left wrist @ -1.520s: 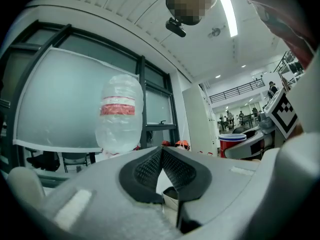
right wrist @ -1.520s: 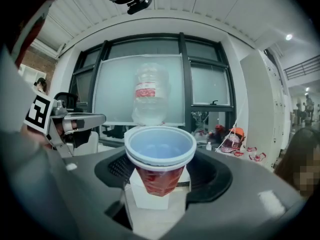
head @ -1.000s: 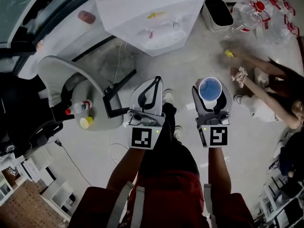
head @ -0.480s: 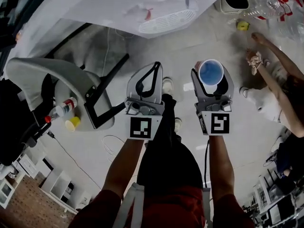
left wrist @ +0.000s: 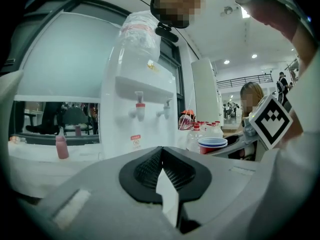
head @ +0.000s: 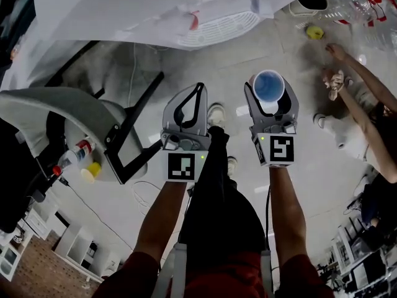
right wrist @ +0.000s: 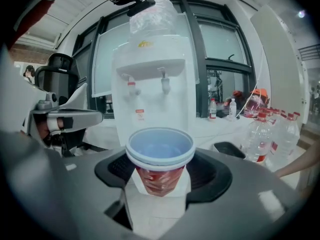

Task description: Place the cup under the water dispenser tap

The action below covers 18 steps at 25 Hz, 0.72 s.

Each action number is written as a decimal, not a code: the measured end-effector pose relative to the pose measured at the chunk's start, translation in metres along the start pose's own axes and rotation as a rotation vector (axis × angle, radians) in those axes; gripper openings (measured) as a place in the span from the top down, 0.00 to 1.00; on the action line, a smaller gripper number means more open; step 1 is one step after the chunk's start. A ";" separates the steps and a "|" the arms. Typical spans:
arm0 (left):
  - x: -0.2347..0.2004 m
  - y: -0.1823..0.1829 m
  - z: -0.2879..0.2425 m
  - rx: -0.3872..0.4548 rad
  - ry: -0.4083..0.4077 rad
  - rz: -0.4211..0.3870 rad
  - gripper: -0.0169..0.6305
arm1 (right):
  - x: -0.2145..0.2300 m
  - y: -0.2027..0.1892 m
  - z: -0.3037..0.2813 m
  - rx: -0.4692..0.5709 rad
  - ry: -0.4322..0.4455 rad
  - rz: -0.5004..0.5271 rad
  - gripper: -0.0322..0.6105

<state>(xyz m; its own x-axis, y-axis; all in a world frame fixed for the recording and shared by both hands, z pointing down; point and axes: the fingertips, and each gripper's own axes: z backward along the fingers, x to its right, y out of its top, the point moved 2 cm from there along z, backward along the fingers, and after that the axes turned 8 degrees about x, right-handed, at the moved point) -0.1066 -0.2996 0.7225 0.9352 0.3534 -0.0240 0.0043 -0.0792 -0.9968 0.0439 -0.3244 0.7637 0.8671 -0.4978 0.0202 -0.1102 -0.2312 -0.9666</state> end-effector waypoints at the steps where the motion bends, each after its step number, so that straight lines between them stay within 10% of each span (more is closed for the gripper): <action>1: -0.001 -0.002 0.000 -0.003 0.001 0.004 0.98 | 0.001 0.000 -0.007 0.002 0.001 -0.001 0.47; 18: -0.001 -0.028 0.010 -0.054 -0.035 0.050 0.98 | 0.014 0.013 -0.130 0.062 0.031 0.044 0.47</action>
<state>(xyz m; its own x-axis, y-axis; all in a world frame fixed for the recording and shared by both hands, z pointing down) -0.1112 -0.2889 0.7499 0.9218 0.3799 -0.0769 -0.0218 -0.1473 -0.9889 -0.0083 -0.4433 0.7844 0.8466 -0.5321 -0.0153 -0.1166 -0.1573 -0.9806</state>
